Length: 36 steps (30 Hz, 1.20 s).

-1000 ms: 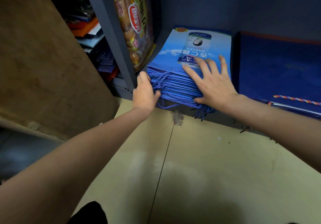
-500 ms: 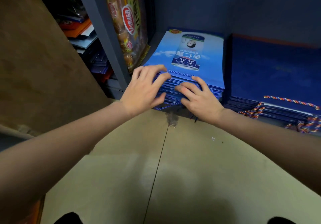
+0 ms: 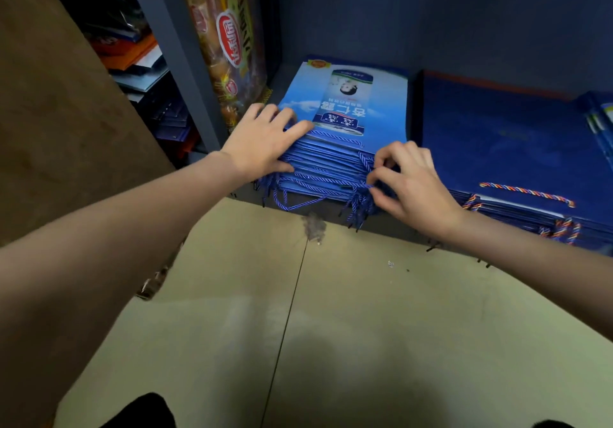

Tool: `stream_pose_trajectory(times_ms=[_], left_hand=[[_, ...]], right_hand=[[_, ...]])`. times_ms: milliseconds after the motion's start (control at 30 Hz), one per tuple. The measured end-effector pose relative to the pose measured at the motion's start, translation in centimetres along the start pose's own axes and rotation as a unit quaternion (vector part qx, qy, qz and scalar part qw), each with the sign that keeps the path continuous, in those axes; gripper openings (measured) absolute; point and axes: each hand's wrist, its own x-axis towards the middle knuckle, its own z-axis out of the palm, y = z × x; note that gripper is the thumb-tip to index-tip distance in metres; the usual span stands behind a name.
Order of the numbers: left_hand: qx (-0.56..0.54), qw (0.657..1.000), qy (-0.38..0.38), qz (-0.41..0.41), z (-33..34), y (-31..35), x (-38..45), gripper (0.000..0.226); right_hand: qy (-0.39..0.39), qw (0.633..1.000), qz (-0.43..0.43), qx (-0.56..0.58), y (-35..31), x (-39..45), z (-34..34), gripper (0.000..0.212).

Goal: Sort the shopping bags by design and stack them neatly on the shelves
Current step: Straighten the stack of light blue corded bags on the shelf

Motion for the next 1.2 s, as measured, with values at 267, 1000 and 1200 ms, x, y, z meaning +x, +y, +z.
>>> stream_pose_trajectory(times_ms=[267,1000,1200], left_hand=[[0.002,0.989,0.144,-0.018,-2.1,-1.9,0.9,0.068],[-0.031,0.961,0.263,-0.08,-4.4,-2.9,2.7,0.071],[-0.01,0.96,0.274,-0.061,-3.6,-3.0,2.5,0.071]], right_hand=[[0.076,0.977,-0.113,-0.165,-1.6,0.8,-0.5,0.011],[-0.27,0.953,0.096,-0.1,-5.7,2.5,-0.1,0.075],[-0.041,0.982,-0.126,-0.132,-3.6,2.3,-1.9,0.01]])
